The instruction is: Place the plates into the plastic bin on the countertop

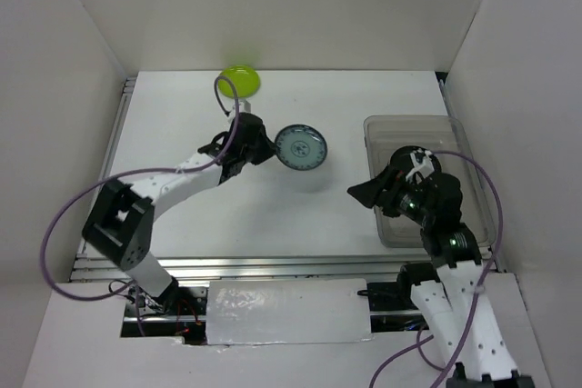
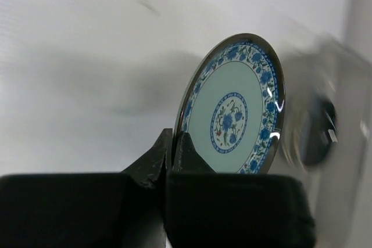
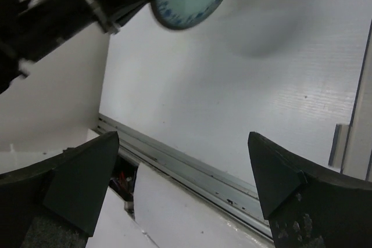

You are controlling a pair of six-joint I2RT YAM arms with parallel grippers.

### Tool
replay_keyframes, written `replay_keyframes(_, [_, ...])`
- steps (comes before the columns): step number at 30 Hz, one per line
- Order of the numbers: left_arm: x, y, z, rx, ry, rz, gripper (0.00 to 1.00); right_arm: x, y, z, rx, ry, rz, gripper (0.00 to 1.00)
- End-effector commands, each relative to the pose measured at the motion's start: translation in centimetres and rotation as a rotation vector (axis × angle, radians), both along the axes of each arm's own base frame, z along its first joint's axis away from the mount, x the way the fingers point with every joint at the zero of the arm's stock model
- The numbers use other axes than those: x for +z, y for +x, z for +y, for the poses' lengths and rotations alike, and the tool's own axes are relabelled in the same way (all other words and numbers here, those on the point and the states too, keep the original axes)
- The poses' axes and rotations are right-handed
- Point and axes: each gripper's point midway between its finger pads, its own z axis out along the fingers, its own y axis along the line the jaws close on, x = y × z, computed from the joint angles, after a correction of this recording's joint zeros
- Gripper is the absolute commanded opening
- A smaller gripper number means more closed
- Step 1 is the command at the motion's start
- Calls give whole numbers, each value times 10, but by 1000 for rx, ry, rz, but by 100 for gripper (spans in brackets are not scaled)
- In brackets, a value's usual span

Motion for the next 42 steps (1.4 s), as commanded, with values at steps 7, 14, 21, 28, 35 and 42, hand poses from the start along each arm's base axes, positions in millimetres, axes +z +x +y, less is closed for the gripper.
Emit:
replay_keyframes(7, [26, -120, -52, -449, -98, -62, 0, -38, 74, 9, -23, -180, 49, 100])
replay_keyframes(14, [40, -140, -52, -570, -139, -127, 0, -67, 54, 43, 135, -106, 121, 83])
replay_keyframes(21, [42, -147, -54, -588, -149, -123, 0, -62, 40, 65, 218, -69, 127, 39])
replay_keyframes(28, [48, -142, -18, -418, -32, -90, 99, -55, 51, 42, 67, -119, 149, 0])
replay_keyframes(35, [79, -179, 94, -36, 144, -113, 99, -46, 94, -91, -570, -92, 204, 0])
replay_keyframes(42, [90, -225, 131, -144, 239, -133, 99, -53, 107, -186, -897, 178, 208, 0])
